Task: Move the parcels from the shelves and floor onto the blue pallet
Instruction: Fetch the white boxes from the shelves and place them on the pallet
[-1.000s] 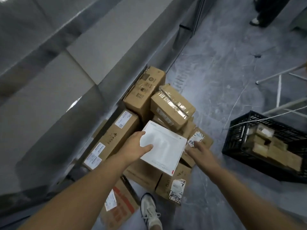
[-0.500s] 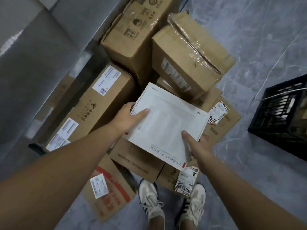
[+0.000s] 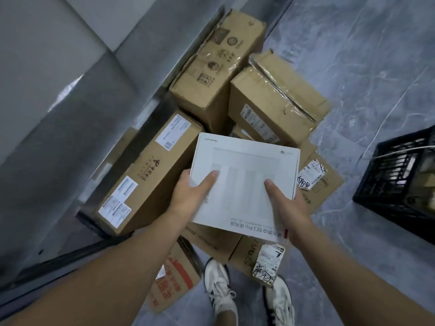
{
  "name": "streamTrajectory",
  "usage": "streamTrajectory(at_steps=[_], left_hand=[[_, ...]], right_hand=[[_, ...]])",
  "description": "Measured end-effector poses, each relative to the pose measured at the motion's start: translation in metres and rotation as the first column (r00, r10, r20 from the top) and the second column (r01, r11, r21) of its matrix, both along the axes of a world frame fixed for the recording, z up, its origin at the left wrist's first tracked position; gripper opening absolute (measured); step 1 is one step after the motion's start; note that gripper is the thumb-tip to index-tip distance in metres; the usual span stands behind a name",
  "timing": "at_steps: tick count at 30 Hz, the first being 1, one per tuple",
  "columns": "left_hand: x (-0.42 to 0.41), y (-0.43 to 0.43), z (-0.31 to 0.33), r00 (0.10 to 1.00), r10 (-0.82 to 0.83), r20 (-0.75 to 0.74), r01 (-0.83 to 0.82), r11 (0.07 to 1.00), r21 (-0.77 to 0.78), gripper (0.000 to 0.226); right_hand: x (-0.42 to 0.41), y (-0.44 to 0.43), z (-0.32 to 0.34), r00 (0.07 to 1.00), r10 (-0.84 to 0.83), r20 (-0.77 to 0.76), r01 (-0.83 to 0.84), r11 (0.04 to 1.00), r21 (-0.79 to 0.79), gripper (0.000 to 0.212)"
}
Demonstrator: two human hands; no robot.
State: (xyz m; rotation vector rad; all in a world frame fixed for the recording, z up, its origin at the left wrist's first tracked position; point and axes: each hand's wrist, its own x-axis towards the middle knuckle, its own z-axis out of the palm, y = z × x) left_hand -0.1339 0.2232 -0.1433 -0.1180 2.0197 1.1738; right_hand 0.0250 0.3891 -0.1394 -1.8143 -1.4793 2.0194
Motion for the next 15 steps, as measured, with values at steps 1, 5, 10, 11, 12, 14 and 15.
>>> streamTrajectory(at_steps=[1, 5, 10, 11, 12, 14, 15], left_hand=[[0.000, -0.004, 0.015, 0.999, 0.043, 0.004, -0.043, 0.999, 0.017, 0.061], [0.007, -0.018, 0.080, 0.991, 0.131, -0.013, -0.130, 0.990, 0.055, 0.053], [0.029, -0.041, 0.188, 0.950, 0.311, -0.011, -0.310, 0.949, 0.052, 0.043], [0.039, -0.045, 0.211, 0.937, 0.350, -0.013, -0.348, 0.935, 0.071, 0.044], [0.050, -0.047, 0.234, 0.926, 0.377, -0.023, -0.373, 0.923, 0.096, 0.044], [0.076, -0.050, 0.281, 0.908, 0.414, -0.065, -0.402, 0.905, 0.142, 0.043], [0.089, -0.050, 0.305, 0.898, 0.433, -0.080, -0.415, 0.893, 0.176, 0.042]], right_hand=[[-0.003, 0.001, 0.012, 1.000, 0.018, -0.017, -0.018, 1.000, 0.010, 0.053], [-0.011, -0.002, 0.071, 0.994, 0.090, -0.064, -0.089, 0.996, 0.021, 0.050], [-0.002, 0.010, 0.170, 0.953, 0.278, -0.122, -0.273, 0.960, 0.056, 0.050], [0.002, 0.013, 0.193, 0.940, 0.308, -0.147, -0.301, 0.951, 0.066, 0.048], [0.007, 0.016, 0.218, 0.923, 0.342, -0.175, -0.331, 0.939, 0.089, 0.045], [0.018, 0.021, 0.267, 0.890, 0.406, -0.208, -0.379, 0.912, 0.156, 0.038], [0.022, 0.023, 0.291, 0.875, 0.435, -0.212, -0.401, 0.897, 0.185, 0.040]])
